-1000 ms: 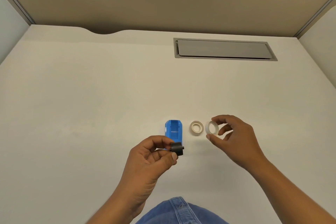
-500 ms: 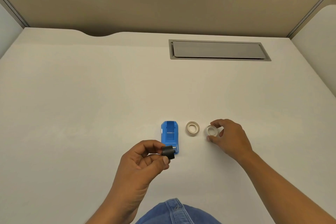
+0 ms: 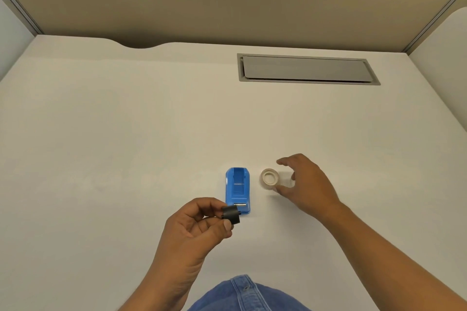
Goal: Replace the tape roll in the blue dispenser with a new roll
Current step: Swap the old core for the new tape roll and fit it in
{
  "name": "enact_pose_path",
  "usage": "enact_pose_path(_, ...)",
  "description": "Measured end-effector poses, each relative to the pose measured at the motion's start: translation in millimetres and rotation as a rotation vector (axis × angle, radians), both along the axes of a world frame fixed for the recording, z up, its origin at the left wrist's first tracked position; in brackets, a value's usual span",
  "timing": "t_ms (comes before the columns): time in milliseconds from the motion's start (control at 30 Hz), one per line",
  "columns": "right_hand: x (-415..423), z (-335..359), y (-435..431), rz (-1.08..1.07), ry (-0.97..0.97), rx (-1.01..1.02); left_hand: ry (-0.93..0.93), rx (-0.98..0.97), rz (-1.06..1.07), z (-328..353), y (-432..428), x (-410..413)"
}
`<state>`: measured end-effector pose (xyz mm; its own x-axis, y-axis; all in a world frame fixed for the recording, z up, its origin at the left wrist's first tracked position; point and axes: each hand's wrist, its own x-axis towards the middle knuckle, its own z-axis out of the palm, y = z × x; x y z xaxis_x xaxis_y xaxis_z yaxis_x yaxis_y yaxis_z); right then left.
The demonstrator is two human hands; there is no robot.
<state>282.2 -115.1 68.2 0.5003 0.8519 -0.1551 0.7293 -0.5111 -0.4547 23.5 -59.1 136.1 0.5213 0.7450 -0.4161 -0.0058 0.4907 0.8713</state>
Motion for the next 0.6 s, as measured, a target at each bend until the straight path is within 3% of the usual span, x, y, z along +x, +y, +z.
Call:
enact_pose_path(167, -11.9, -3.3, 18.9, 0.102, -0.015, -0.161, -0.019, 0.013, -0.008, 4.2, -0.8, -0.1)
enact_pose_path(333, -10.3, -11.2, 26.0, 0.116, -0.032, -0.193, -0.012, 0.016, 0.016, 4.7, -0.2, -3.0)
enact_pose_path(500, -7.9, -4.4, 20.0, 0.037, 0.014, -0.076, -0.008, 0.03, 0.033, 6.4, -0.1, -6.8)
enact_pose_path(600, -15.2, 11.4, 10.8, -0.068, 0.174, 0.074, 0.009, 0.046, 0.036, 7.5, 0.7, -9.6)
